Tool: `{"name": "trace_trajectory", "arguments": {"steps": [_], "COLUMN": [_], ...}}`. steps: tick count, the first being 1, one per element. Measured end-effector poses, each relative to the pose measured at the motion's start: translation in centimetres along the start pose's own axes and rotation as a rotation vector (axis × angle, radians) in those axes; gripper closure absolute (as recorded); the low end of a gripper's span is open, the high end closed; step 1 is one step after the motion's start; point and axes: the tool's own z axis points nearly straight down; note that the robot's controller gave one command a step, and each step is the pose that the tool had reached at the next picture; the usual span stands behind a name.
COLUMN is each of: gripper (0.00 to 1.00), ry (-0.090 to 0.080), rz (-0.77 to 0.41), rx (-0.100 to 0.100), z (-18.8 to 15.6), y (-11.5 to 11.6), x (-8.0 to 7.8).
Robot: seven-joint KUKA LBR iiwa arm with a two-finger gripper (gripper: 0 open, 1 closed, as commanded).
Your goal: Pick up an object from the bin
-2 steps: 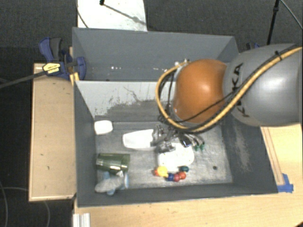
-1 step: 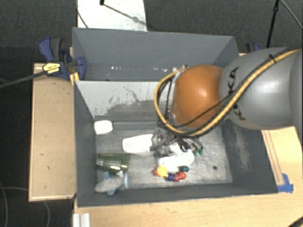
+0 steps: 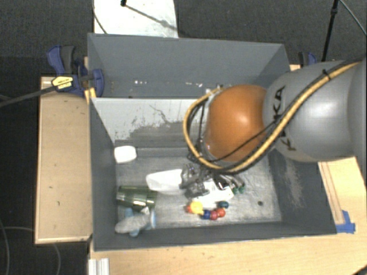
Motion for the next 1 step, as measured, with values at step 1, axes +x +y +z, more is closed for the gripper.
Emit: {"name": "trace_trajectory", "arguments": {"steps": [1], "gripper": [1.0], "ry": [-0.006], "rz": [-0.01], "rx": [0.003], "z": [0.66], "y": [2.86], "x": [-2.16]}}
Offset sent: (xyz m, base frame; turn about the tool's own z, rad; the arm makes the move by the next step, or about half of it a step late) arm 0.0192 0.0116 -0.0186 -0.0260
